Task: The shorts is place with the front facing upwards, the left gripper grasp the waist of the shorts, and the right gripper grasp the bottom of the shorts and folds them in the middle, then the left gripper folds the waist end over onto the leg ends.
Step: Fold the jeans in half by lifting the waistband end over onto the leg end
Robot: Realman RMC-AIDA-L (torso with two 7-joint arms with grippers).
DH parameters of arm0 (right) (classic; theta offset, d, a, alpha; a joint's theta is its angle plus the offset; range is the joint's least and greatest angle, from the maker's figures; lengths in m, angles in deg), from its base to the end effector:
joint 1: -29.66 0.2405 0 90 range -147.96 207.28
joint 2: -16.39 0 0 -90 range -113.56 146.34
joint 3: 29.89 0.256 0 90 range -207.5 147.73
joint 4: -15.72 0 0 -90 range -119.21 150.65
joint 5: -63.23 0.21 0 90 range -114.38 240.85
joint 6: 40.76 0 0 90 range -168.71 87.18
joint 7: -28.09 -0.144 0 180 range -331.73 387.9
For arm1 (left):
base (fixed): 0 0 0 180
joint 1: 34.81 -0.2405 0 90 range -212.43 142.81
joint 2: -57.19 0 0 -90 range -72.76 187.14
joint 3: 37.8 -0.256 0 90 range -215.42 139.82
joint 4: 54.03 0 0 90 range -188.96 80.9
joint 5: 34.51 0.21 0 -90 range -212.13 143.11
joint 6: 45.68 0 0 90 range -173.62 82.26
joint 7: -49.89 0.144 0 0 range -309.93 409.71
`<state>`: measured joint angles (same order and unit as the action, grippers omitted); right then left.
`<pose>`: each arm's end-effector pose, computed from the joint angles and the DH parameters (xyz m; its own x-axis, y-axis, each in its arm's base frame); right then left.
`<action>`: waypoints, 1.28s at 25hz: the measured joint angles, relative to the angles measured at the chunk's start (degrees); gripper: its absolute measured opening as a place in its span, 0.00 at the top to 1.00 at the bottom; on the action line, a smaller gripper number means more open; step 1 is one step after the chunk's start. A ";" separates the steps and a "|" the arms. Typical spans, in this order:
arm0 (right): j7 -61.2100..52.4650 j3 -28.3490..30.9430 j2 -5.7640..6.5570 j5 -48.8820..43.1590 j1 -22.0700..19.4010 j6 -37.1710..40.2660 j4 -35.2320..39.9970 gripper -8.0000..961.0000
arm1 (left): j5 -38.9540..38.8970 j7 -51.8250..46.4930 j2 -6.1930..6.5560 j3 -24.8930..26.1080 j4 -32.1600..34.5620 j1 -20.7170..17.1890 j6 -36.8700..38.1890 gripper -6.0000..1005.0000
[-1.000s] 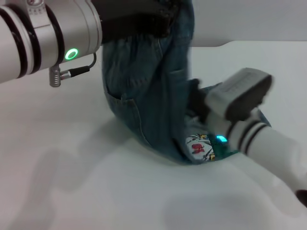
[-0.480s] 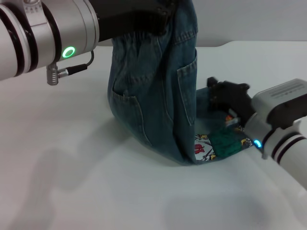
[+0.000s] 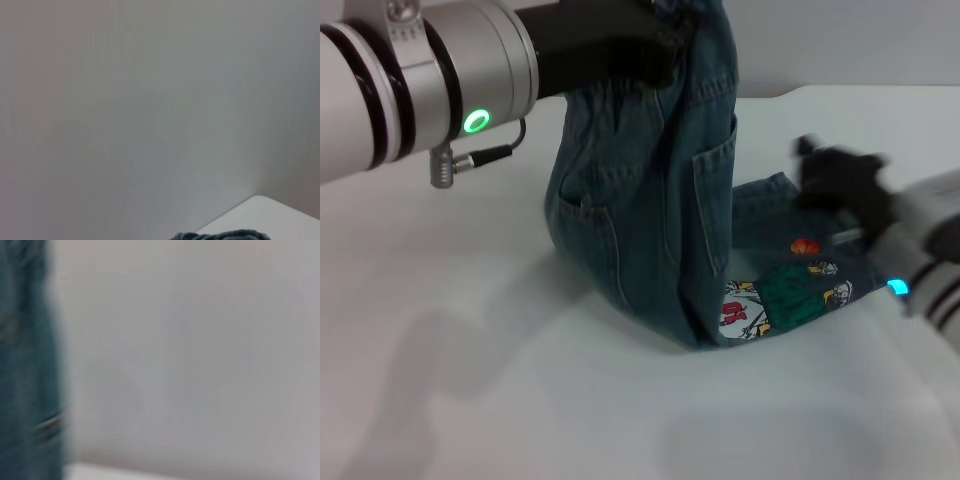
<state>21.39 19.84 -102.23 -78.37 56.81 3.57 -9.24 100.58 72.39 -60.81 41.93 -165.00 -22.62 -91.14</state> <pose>0.2705 0.3587 -0.0758 0.7262 -0.1400 -0.6731 -0.6689 -0.3699 -0.6447 -0.0618 0.3187 0.0279 0.8163 0.2140 0.5366 0.5158 -0.6882 -0.5102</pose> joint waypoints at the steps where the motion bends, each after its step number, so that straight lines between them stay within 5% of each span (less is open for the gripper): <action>1: 2.00 1.64 0.06 0.00 -1.11 1.90 0.11 0.99 | 0.00 0.00 0.02 -0.22 0.46 -0.03 0.01 0.84; 6: 10.33 10.08 -0.03 0.00 -7.32 9.14 -0.91 0.99 | 0.00 0.01 -0.02 -1.76 2.20 -0.05 0.82 0.83; 19: 10.22 21.88 0.11 -0.08 -18.27 20.45 -1.93 0.99 | -1.87 0.01 -0.05 -11.59 7.40 0.24 11.23 0.80; 25: 10.22 22.40 0.05 -0.13 -19.55 22.89 -1.88 0.99 | -4.37 -0.47 -0.34 -21.64 21.36 6.83 22.90 0.78; 32: 9.97 21.83 0.08 -1.13 -19.55 23.38 -2.19 0.99 | -8.70 -1.05 -0.50 -24.42 30.70 13.08 27.92 0.77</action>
<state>31.36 41.67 -102.16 -79.50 37.26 26.95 -11.42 91.88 71.34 -61.31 17.51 -134.30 -9.54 -63.22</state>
